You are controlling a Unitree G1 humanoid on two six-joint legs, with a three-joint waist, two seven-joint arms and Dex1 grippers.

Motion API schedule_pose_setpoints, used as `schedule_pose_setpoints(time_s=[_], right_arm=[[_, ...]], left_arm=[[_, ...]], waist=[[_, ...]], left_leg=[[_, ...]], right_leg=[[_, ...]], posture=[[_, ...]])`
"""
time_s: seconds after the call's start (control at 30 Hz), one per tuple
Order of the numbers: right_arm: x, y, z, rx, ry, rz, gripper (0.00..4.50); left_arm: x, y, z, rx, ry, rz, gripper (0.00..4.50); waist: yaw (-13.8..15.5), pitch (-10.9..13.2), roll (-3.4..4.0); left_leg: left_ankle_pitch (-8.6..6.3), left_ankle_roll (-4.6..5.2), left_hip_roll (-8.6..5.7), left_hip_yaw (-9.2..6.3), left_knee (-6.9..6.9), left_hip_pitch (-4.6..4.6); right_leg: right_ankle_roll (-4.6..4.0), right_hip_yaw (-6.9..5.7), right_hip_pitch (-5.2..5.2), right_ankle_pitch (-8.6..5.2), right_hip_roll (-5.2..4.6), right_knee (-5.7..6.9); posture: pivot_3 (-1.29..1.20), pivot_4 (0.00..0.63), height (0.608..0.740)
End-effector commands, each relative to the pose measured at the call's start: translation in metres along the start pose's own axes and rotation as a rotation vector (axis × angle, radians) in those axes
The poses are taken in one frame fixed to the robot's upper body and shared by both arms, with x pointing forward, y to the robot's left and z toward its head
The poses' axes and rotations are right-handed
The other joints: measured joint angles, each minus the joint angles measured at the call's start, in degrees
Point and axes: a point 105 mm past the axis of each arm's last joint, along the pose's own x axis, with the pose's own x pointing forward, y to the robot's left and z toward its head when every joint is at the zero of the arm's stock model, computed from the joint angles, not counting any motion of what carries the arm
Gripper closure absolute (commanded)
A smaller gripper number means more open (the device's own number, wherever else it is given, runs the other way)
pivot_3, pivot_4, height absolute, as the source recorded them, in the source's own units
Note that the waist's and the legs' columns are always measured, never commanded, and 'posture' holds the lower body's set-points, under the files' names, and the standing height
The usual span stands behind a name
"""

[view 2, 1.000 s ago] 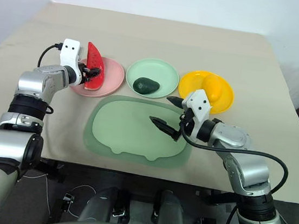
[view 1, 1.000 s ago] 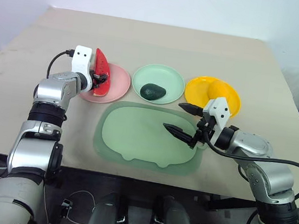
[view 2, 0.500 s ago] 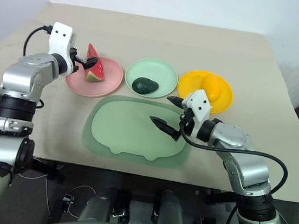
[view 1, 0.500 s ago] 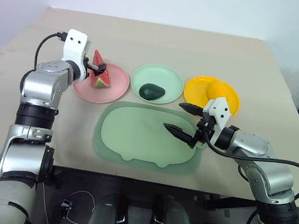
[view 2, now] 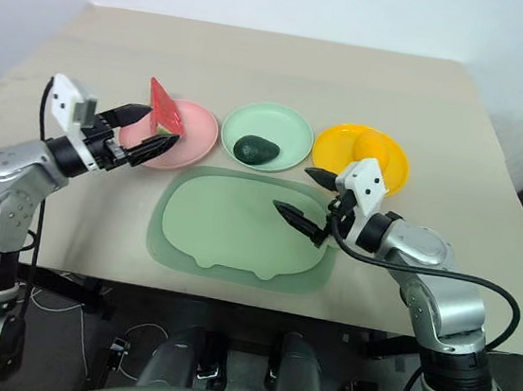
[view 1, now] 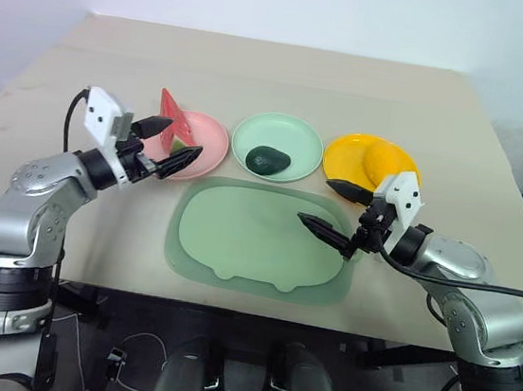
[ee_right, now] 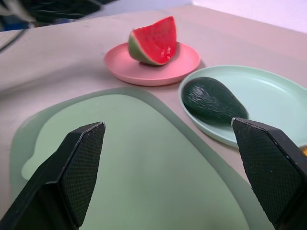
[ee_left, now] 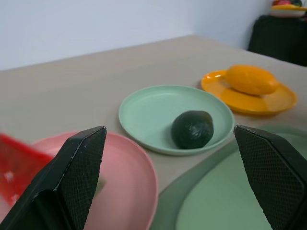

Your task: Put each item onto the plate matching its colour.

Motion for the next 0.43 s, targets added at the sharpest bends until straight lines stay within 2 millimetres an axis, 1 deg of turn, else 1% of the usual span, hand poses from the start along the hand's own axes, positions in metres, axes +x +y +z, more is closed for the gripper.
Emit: schedule_pose_setpoints(time_s=[0.03, 0.07, 0.13, 0.17, 0.2, 0.33, 0.43], right_arm=[[-0.008, 0.001, 0.01, -0.029, -0.047, -0.012, 0.0], [-0.009, 0.001, 0.008, -0.024, -0.045, -0.013, 0.0], [-0.013, 0.004, 0.003, -0.02, -0.029, 0.0, 0.0], [-0.015, 0.005, 0.001, -0.021, -0.023, 0.004, 0.0], [-0.016, 0.005, -0.001, -0.022, -0.021, 0.005, 0.0], [-0.021, 0.001, -0.006, -0.039, -0.006, -0.017, 0.0], [-0.022, 0.0, -0.006, -0.041, -0.009, -0.026, 0.0]], left_arm=[[-0.011, -0.001, 0.006, 0.039, -0.069, -0.035, 0.03], [-0.013, -0.005, 0.003, 0.065, -0.062, -0.057, 0.03], [-0.018, -0.012, -0.012, 0.134, -0.008, -0.1, 0.03], [-0.02, -0.014, -0.016, 0.134, -0.012, -0.098, 0.03], [-0.022, -0.014, -0.018, 0.116, -0.023, -0.088, 0.03], [-0.028, -0.029, -0.028, 0.08, -0.024, -0.153, 0.03], [-0.027, -0.027, -0.029, 0.079, -0.026, -0.158, 0.03]], waist=[[-0.02, -0.01, 0.01], [-0.04, -0.01, 0.01], [-0.12, -0.01, 0.02], [-0.12, -0.01, 0.03], [-0.12, -0.01, 0.02], [-0.12, -0.01, 0.03], [-0.04, -0.01, 0.03]], left_leg=[[-0.02, 0.03, 0.0, 0.0, 0.0, 0.0], [-0.03, 0.05, 0.0, 0.0, -0.01, -0.01], [-0.04, 0.07, 0.0, 0.01, -0.02, -0.02], [-0.06, 0.08, 0.0, 0.02, -0.03, -0.02], [-0.06, 0.08, 0.0, 0.02, -0.05, -0.02], [-0.06, 0.08, 0.02, 0.01, -0.04, -0.02], [-0.08, 0.1, 0.02, 0.0, -0.05, -0.03]], right_leg=[[-0.01, 0.0, 0.01, 0.01, 0.0, -0.03], [-0.04, 0.0, 0.0, 0.02, 0.0, -0.05], [-0.06, 0.0, 0.0, 0.03, 0.0, -0.09], [-0.06, 0.0, -0.01, 0.03, 0.01, -0.09], [-0.06, 0.0, -0.02, 0.03, 0.0, -0.1], [-0.2, 0.0, -0.02, -0.09, 0.0, -0.13], [-0.16, 0.0, -0.02, -0.12, 0.0, -0.18]], posture=[[0.0, 0.15, 0.696], [0.0, 0.15, 0.696], [0.0, 0.15, 0.696], [0.0, 0.15, 0.696], [0.0, 0.15, 0.696], [0.0, 0.15, 0.696], [0.0, 0.15, 0.696]])
